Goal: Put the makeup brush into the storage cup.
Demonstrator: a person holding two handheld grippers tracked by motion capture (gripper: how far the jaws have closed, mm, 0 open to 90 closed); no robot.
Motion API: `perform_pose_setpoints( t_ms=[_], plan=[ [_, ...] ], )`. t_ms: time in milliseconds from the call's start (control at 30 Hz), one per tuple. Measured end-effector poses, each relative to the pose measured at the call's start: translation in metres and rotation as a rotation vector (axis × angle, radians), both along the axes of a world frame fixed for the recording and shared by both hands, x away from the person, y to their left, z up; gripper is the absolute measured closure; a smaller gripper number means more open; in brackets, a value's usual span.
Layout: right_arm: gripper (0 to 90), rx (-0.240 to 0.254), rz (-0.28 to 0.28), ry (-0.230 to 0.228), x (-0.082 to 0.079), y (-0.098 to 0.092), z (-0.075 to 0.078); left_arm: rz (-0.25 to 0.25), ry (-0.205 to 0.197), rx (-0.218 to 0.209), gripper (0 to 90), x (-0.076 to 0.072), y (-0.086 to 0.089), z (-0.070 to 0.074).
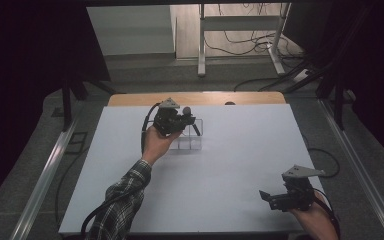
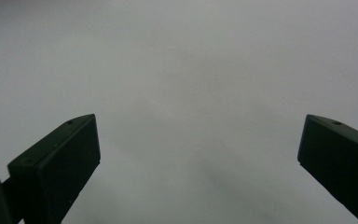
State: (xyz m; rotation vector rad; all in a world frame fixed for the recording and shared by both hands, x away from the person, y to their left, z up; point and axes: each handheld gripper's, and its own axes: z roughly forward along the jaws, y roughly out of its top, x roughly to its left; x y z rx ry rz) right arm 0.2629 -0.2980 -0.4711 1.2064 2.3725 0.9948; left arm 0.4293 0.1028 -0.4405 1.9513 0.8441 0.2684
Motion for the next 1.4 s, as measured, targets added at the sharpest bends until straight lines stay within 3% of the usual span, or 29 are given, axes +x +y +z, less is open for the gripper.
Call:
perform_pose_setpoints(
  t_ms=[633,1033,1233,1400],
  plan=[
    [0.0,-0.013,0.007,0.012,0.0,0.001,-0.001,0.004,0.034,0.002,76.9,0.0,-0.003,-0.018],
    [0.0,-0.019,0.012,0.016,0.0,0.001,-0.002,0.0,0.034,-0.004,75.1,0.0,-0.003,-0.018],
    [0.0,-0.02,0.013,0.017,0.0,0.002,-0.002,0.001,0.027,-0.006,66.9,-0.001,-0.003,-0.017],
    [0.0,-0.02,0.014,0.017,0.0,0.002,-0.002,0.007,0.018,-0.008,51.5,-0.001,-0.003,-0.013]
  ],
)
